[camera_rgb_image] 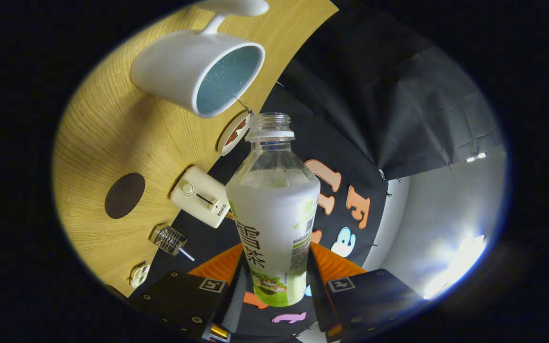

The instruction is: Take the bottle from table, then pour the juice into the cup, finally place the bottle on the coaster

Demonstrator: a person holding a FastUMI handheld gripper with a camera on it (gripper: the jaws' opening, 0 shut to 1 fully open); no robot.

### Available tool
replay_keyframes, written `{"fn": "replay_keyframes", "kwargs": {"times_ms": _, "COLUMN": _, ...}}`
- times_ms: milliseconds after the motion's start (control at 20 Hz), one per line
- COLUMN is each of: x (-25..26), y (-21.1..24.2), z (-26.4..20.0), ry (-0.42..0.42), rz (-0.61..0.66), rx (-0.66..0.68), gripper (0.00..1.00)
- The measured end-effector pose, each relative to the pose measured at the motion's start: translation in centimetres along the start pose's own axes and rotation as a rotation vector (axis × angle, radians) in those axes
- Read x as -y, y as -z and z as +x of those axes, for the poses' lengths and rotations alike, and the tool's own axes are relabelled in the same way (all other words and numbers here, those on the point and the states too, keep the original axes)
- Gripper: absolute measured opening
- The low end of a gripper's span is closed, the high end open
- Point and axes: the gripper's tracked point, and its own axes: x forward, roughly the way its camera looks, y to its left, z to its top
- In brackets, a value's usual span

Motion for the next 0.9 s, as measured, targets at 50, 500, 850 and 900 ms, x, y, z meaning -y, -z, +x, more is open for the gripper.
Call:
{"fn": "replay_keyframes", "kwargs": {"times_ms": 50, "x": 0.02, "y": -0.03, "z": 0.1, "ry": -0.002, "rz": -0.002, "rx": 0.004, "gripper": 0.62}}
{"fn": "replay_keyframes", "kwargs": {"times_ms": 500, "x": 0.21, "y": -0.01, "z": 0.8, "ry": -0.006, "rz": -0.018, "rx": 0.024, "gripper": 0.62}}
{"fn": "replay_keyframes", "kwargs": {"times_ms": 850, "x": -0.04, "y": -0.03, "z": 0.93, "ry": -0.012, "rz": -0.008, "rx": 0.026, "gripper": 0.63}}
{"fn": "replay_keyframes", "kwargs": {"times_ms": 900, "x": -0.05, "y": -0.13, "z": 0.84, "ry": -0.011, "rz": -0.008, "rx": 0.027, "gripper": 0.63}}
